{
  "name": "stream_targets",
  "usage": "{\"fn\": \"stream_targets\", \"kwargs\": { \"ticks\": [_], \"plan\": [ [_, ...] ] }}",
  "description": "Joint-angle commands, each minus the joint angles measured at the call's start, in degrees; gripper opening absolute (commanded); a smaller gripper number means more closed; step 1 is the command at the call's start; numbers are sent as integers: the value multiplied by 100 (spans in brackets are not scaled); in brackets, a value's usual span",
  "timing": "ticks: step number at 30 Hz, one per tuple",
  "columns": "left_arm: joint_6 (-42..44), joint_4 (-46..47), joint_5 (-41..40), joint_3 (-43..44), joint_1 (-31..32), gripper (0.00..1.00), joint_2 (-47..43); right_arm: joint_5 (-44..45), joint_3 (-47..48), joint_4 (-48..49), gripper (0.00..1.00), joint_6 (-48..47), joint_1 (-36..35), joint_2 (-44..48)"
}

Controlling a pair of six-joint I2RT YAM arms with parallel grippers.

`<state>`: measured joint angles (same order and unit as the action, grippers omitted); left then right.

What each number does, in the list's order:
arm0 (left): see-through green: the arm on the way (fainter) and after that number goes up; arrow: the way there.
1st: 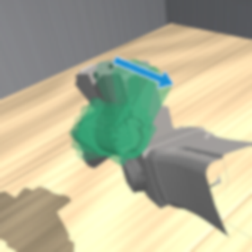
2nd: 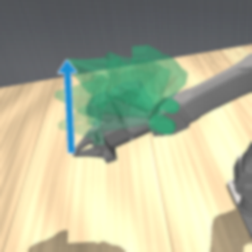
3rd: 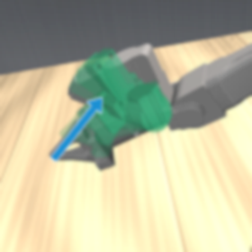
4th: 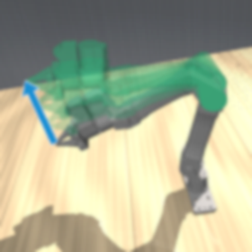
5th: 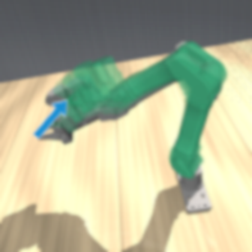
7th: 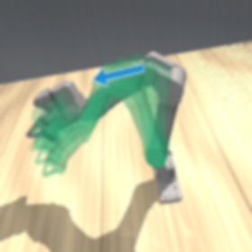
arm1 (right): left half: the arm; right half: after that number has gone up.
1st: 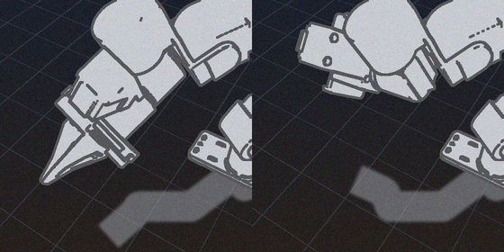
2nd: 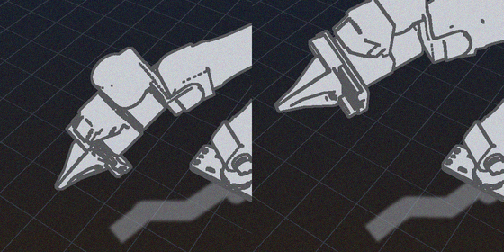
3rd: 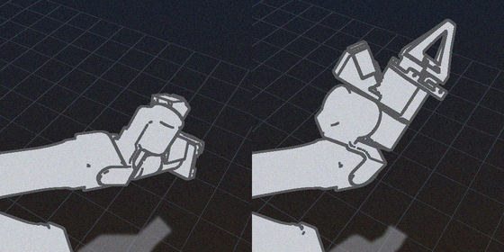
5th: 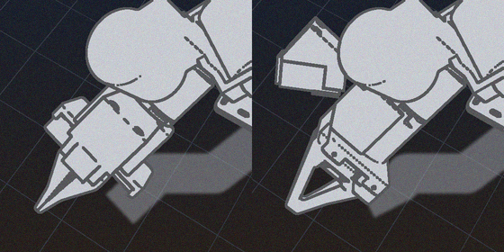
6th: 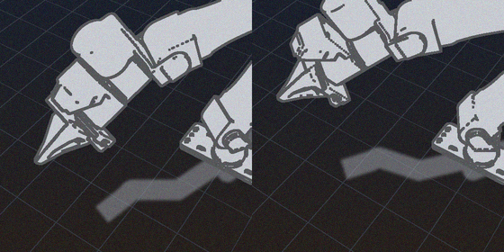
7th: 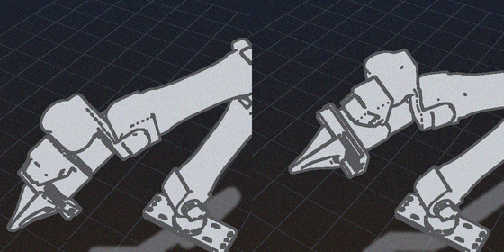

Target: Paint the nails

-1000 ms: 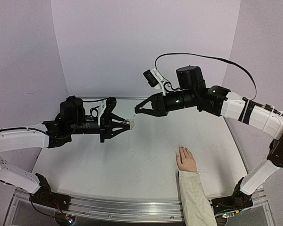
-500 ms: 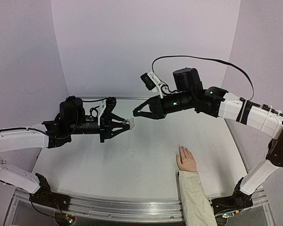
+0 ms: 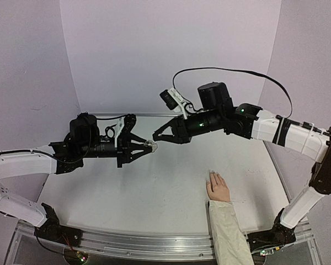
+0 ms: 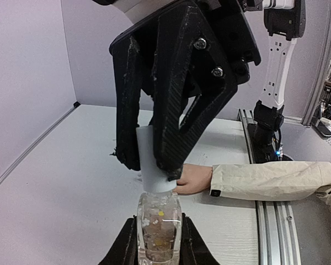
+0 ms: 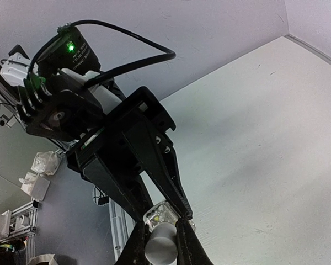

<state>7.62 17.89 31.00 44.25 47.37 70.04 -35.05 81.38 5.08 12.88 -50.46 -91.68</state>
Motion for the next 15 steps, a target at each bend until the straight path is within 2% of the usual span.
{"fn": "stream_targets", "kwargs": {
  "ticks": [1,5,9,12,15],
  "plan": [
    [-120,355,49,432,33,0,-225,-588,108,-7,0,-589,-18,14],
    [-258,356,-112,575,39,0,-285,-819,187,-215,0,-912,66,-104],
    [53,385,-822,768,196,0,-283,-721,410,-227,0,-641,134,-336],
    [517,783,-1616,880,435,0,-112,-370,592,-203,0,-94,117,-583],
    [1034,1503,-2260,972,629,0,243,509,742,-157,0,558,-146,-745]
  ]
}}
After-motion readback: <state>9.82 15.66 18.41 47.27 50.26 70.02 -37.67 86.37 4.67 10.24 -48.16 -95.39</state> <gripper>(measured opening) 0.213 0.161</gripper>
